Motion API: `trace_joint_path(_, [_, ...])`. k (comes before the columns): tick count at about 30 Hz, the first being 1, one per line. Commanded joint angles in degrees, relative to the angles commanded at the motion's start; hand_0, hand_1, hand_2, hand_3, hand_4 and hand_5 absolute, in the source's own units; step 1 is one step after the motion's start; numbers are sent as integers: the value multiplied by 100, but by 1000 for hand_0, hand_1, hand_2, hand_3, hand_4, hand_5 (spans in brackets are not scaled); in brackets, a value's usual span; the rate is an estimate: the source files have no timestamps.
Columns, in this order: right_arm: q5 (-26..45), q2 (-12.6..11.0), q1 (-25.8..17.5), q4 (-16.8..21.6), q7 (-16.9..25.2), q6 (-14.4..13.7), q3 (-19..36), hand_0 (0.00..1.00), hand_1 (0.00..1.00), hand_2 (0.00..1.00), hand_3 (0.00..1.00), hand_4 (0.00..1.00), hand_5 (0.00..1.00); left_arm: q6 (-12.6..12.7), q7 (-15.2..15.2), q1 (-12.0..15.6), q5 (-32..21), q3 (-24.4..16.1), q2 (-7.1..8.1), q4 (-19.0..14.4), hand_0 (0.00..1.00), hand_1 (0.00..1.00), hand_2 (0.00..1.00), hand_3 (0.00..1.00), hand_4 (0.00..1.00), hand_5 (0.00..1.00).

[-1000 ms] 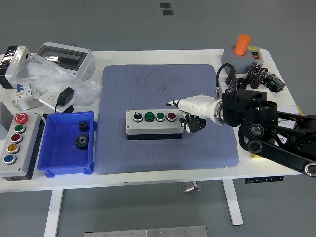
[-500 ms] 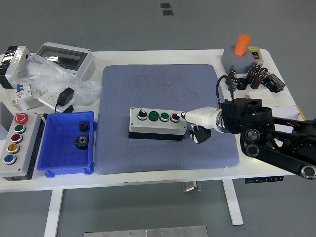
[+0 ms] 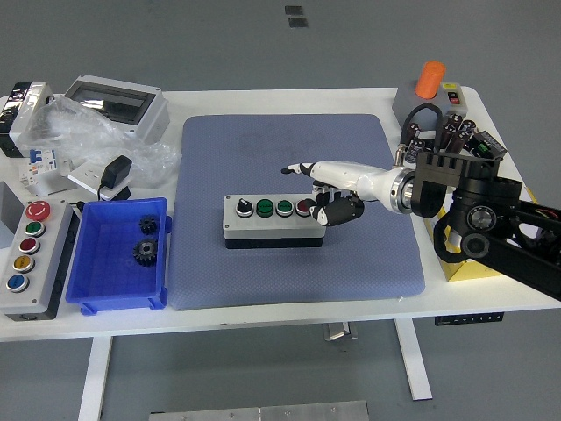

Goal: Pick up the button,place it on the desk,press the button,press the button

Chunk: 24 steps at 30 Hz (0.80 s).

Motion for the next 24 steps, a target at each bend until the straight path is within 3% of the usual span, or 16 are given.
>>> trace_joint_path(3, [-108,13,-182,-50,366,-494,255,374,411,296,987,231,42,2,8,9,1,1,-8,-1,640,595,568,553,296,2])
trace_joint_path(6, [-500,136,-461,-261,772,-1162,516,374,411,296,987,231,42,25,44,24,17,13,-28,-1,640,595,568,553,296,2])
trace_joint_path(7, [-603,179,-549,-333,889,-1364,607,498,507,506,878,695,297,32,56,29,19,18,-34,-1,639,595,568,553,297,2])
trace_joint_path(12, [-842,483,-1185,-565,1589,-2406,1282,498,507,506,878,695,297,13,139,62,1,50,-65,6,639,595,568,553,297,2])
trace_joint_path(13, [-804,530,-1318,-570,1729,-2572,1418,755,755,795,941,917,642,-1,151,66,-3,53,-67,9,639,594,565,551,289,2])
trace_joint_path(18, [-396,672,-1964,-517,2424,-3291,2054,755,755,795,941,917,642,-54,206,67,0,50,-74,15,639,594,565,551,289,2])
trace_joint_path(19, [-294,690,-2073,-508,2543,-3400,2158,822,805,848,937,931,704,-63,220,67,7,47,-73,16,640,595,567,552,296,2])
trace_joint_path(20, [-157,714,-2227,-473,2713,-3543,2297,822,805,848,937,931,704,-67,254,63,38,31,-68,17,640,595,567,552,296,2])
trace_joint_path(24, [243,757,-2706,-343,3218,-3814,2684,822,805,848,937,931,704,-37,386,51,103,28,-41,19,640,595,567,552,296,2])
